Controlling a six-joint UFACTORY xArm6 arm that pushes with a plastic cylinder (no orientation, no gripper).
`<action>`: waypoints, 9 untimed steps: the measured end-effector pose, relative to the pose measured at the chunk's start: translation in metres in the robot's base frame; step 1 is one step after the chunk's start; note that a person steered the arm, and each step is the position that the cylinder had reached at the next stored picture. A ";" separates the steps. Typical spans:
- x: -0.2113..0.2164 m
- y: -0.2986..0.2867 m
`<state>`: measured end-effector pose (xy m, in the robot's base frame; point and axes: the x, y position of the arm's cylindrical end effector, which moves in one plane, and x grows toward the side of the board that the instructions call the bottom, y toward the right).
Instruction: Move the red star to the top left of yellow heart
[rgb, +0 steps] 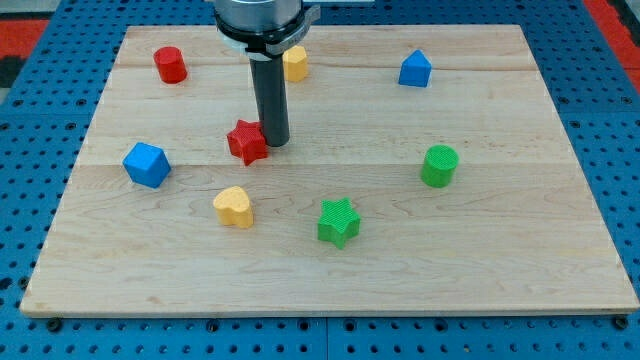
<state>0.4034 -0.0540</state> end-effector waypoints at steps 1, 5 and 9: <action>-0.019 -0.018; 0.035 -0.087; 0.084 -0.077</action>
